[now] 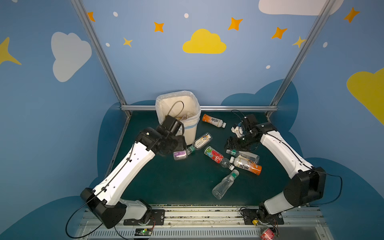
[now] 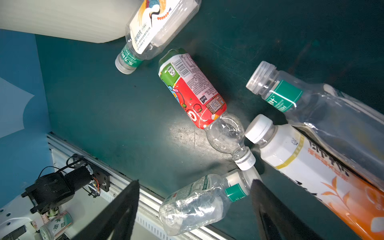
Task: Throw the plastic bottles in the bin
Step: Throw the plastic bottle into the trash bin.
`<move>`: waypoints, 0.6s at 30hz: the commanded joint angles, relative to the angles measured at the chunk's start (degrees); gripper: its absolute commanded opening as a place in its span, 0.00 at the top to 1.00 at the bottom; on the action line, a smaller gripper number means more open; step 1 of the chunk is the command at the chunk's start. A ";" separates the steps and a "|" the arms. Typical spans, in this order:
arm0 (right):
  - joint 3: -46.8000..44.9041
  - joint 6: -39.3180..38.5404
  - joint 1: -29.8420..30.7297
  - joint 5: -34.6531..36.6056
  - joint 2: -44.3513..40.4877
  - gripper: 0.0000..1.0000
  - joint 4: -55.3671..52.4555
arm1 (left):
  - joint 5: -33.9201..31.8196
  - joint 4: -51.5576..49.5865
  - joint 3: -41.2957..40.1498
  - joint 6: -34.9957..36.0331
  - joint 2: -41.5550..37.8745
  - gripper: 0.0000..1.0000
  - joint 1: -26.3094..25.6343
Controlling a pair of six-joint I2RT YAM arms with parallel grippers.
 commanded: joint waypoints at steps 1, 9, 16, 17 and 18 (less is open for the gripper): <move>1.30 0.84 1.03 -0.59 -0.93 0.15 0.28 | -0.75 -0.36 14.45 8.72 7.42 0.28 7.46; -1.18 1.67 1.63 1.28 -4.17 0.15 0.31 | 1.53 -13.40 63.81 12.90 34.14 0.00 11.85; -2.21 1.83 1.61 2.13 -5.27 0.15 -0.16 | 1.04 -3.70 40.25 11.17 18.42 0.00 11.72; -1.99 1.77 1.55 2.10 -5.02 0.15 -0.33 | 0.66 -3.92 38.86 10.96 17.01 0.00 11.70; -1.78 1.68 1.60 2.15 -4.83 0.15 -0.37 | 0.23 -3.87 36.78 10.80 15.10 0.00 11.56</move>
